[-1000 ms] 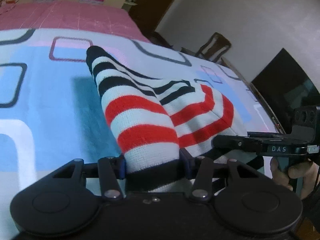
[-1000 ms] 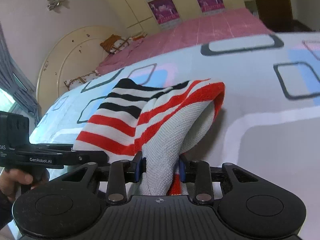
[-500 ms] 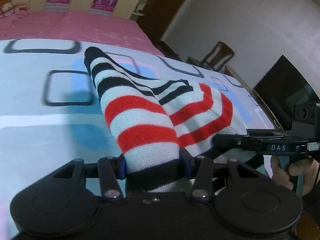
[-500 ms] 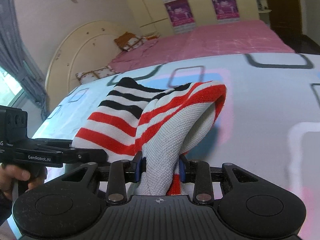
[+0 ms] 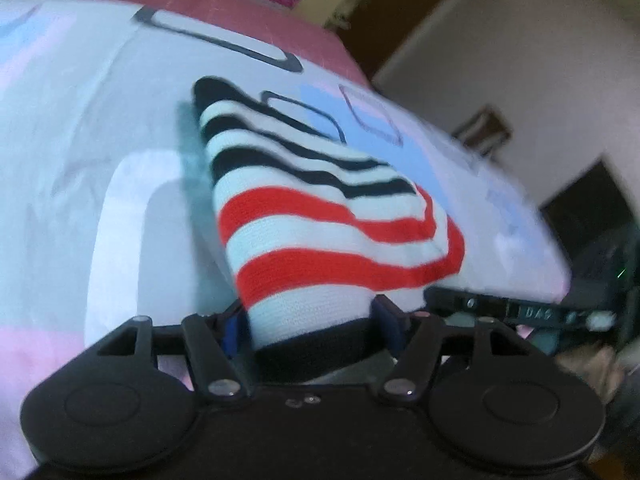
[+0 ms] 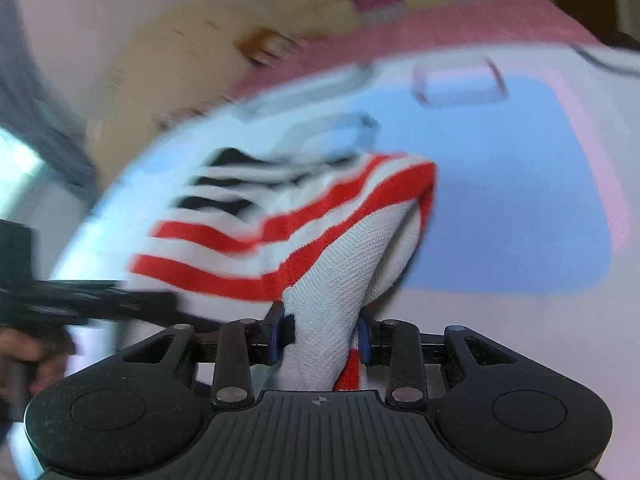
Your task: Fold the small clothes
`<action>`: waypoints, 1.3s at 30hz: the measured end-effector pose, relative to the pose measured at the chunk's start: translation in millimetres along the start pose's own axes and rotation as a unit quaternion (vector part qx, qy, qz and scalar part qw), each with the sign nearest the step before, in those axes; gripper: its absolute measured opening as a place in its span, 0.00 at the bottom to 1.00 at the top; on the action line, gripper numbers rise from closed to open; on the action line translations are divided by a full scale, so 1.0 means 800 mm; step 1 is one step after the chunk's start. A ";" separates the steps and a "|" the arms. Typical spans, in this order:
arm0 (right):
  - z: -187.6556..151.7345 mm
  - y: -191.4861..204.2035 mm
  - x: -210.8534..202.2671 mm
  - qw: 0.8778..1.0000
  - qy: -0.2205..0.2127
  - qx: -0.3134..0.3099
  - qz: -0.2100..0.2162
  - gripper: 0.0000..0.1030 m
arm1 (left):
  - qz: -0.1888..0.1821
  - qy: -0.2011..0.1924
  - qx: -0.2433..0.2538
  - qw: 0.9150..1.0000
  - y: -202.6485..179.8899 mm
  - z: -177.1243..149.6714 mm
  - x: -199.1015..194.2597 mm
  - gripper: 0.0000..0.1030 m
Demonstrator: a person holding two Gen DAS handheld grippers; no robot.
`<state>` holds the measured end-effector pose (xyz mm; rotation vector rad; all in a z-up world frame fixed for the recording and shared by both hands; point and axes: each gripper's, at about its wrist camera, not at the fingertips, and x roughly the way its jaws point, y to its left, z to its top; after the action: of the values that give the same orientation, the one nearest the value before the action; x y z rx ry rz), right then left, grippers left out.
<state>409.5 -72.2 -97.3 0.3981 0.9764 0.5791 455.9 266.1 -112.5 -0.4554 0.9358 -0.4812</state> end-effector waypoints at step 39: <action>-0.065 0.071 -0.038 0.969 0.001 -0.218 -0.114 0.10 | 0.086 -0.043 0.180 0.979 -0.096 -0.094 -0.051 0.24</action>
<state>335.8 -44.0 -72.1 -0.1064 0.8541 0.5643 357.0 215.6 -81.4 -0.0642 0.7750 -0.4572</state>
